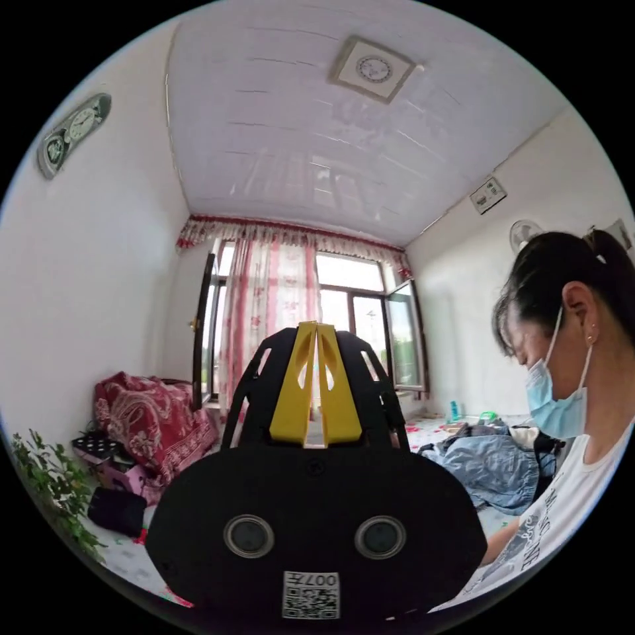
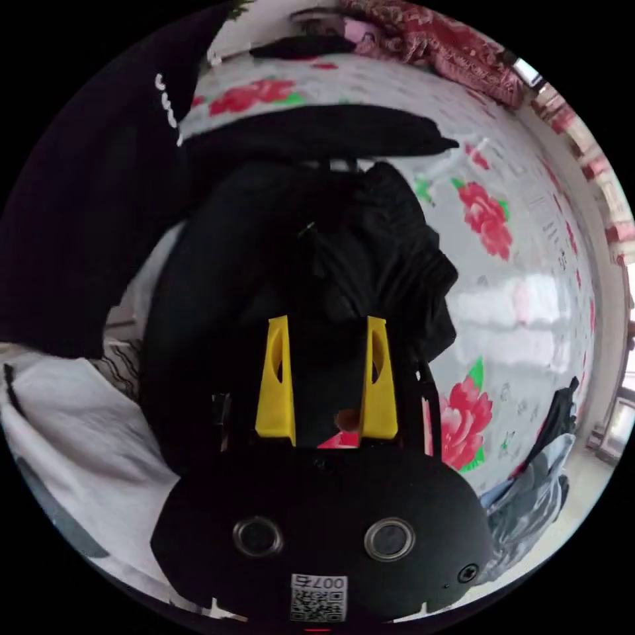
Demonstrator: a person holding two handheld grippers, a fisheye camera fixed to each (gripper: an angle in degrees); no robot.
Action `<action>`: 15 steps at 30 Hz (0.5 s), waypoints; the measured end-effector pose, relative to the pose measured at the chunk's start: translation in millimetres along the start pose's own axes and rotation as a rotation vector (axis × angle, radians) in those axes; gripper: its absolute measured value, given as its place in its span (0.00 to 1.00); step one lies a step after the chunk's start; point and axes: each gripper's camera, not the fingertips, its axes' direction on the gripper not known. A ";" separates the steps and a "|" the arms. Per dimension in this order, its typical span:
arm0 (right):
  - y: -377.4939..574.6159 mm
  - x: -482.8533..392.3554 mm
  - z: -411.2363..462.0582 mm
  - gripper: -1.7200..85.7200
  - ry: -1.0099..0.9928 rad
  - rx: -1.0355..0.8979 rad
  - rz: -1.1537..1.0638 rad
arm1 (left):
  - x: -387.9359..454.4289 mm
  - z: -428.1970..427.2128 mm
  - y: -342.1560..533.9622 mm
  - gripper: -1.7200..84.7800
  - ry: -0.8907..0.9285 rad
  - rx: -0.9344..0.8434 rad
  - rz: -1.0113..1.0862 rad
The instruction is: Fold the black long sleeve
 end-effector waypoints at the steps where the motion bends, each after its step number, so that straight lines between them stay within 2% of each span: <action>1: 4.4 -0.9 0.3 0.14 0.012 0.000 0.004 | 1.0 9.5 4.8 0.01 -0.020 -0.059 0.004; 3: 18.9 -10.5 -0.6 0.09 0.134 -0.014 -0.053 | 4.0 54.8 44.3 0.01 -0.112 -0.328 0.018; 6: 45.8 -10.0 5.7 0.06 0.367 -0.095 -0.071 | -2.6 101.7 130.2 0.01 -0.153 -0.634 -0.059; 7: 54.6 -4.1 7.0 0.06 0.393 -0.117 -0.049 | -5.0 107.3 149.1 0.01 -0.161 -0.686 -0.085; 9: 105.4 37.2 8.0 0.06 0.449 -0.233 0.128 | -12.1 119.9 218.3 0.01 -0.228 -0.902 -0.178; 10: 123.1 50.5 8.5 0.06 0.459 -0.271 0.187 | -12.9 120.4 232.3 0.01 -0.240 -0.944 -0.192; 12: 213.7 107.0 7.6 0.06 0.516 -0.458 0.489 | -13.6 117.5 273.8 0.01 -0.316 -1.080 -0.214; 14: 276.1 134.0 -8.7 0.07 0.609 -0.581 0.693 | -13.8 114.2 291.9 0.01 -0.360 -1.150 -0.226; 15: 295.5 136.0 -35.1 0.08 0.665 -0.539 0.749 | -14.5 112.3 299.2 0.01 -0.388 -1.182 -0.240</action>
